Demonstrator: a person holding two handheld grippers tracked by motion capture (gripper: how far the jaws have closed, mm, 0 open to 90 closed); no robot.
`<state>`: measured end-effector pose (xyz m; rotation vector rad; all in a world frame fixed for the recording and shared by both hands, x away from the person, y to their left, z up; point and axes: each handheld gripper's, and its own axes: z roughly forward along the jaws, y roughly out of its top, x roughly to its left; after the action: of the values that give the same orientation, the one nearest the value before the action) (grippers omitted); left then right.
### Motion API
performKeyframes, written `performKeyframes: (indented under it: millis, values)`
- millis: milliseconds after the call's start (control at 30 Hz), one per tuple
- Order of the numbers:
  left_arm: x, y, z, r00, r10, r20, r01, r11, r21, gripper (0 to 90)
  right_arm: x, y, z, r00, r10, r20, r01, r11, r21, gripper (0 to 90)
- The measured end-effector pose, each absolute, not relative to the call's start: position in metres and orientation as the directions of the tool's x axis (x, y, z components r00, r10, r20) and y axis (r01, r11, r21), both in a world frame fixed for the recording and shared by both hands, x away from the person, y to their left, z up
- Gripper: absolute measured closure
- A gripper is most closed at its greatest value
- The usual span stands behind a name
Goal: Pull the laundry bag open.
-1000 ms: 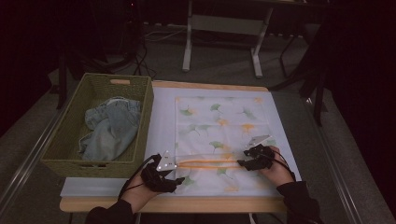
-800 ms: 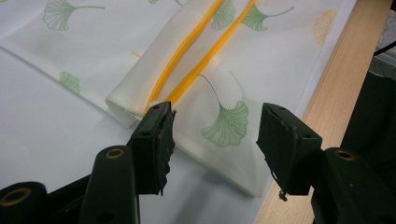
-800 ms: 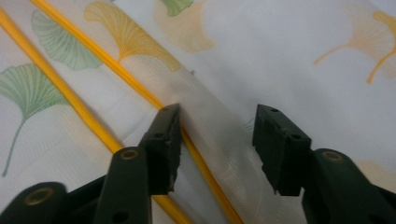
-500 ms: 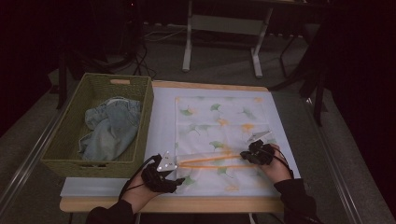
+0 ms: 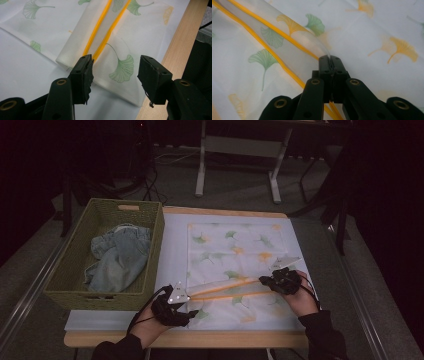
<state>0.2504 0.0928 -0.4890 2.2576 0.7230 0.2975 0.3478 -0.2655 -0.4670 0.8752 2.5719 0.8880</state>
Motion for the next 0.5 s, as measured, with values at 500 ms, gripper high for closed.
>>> performKeyframes:
  millis: [500]
  values:
    - [0.249,0.094,-0.486,0.814,0.58,0.0,0.404,-0.566,0.719,44.4,0.336,-0.269,-0.434,-0.778,0.623,-0.079,0.39,0.578,0.717,88.3]
